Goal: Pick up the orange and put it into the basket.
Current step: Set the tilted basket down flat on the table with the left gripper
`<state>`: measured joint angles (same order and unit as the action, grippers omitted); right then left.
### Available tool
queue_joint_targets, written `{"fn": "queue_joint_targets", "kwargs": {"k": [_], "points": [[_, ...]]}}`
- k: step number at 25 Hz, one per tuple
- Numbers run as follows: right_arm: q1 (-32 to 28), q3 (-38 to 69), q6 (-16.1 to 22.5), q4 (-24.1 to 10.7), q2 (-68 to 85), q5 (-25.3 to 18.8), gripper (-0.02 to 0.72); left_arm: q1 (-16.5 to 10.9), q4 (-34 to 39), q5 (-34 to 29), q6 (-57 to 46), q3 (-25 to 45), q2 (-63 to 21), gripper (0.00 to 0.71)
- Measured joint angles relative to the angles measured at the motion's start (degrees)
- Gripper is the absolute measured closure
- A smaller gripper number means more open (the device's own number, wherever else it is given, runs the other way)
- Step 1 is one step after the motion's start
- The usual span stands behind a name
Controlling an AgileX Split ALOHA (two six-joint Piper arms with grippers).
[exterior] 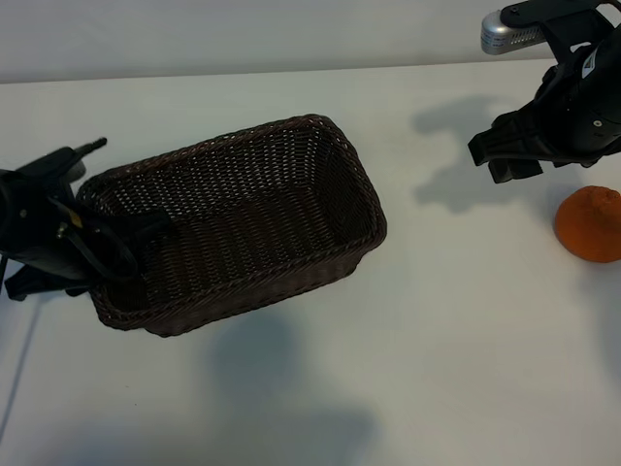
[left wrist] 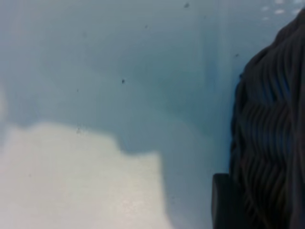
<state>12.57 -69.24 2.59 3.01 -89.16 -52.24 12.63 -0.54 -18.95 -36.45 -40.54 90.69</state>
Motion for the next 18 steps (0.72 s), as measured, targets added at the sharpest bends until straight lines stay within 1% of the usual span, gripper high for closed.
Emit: {"fn": "queue_joint_targets", "kwargs": {"k": [6, 10, 13, 18], "points": [[0.0, 0.0, 0.0, 0.2, 0.0, 0.0, 0.161, 0.0, -1.4, 0.0, 0.6, 0.0, -3.4, 0.361], [0.0, 0.0, 0.0, 0.2, 0.0, 0.0, 0.173, 0.0, -4.2, 0.1, 3.3, 0.0, -5.1, 0.361], [0.0, 0.0, 0.0, 0.2, 0.0, 0.0, 0.174, 0.0, -7.7, 0.5, 6.4, 0.0, -6.0, 0.363], [0.0, 0.0, 0.0, 0.2, 0.0, 0.0, 0.175, -0.1, -17.1, 1.7, 16.1, -0.2, -7.6, 0.370]]}}
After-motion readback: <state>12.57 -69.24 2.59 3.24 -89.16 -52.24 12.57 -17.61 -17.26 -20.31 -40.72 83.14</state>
